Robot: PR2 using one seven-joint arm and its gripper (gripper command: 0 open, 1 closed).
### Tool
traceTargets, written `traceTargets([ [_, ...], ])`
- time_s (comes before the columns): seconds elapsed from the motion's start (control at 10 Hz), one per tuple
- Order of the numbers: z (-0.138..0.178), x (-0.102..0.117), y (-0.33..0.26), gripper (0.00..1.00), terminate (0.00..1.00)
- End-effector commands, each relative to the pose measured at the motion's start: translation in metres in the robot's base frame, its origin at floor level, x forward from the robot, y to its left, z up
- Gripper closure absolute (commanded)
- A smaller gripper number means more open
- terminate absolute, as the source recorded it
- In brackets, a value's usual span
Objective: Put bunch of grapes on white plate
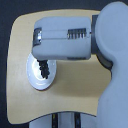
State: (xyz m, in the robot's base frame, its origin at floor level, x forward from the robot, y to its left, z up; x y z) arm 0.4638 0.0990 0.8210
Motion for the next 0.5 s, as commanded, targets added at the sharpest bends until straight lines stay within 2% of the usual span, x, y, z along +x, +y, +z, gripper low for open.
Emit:
traceTargets([
  [0.0, -0.048, -0.002, 0.024, 1.0, 0.0],
  [0.4, -0.09, 0.001, 0.013, 1.0, 0.0],
])
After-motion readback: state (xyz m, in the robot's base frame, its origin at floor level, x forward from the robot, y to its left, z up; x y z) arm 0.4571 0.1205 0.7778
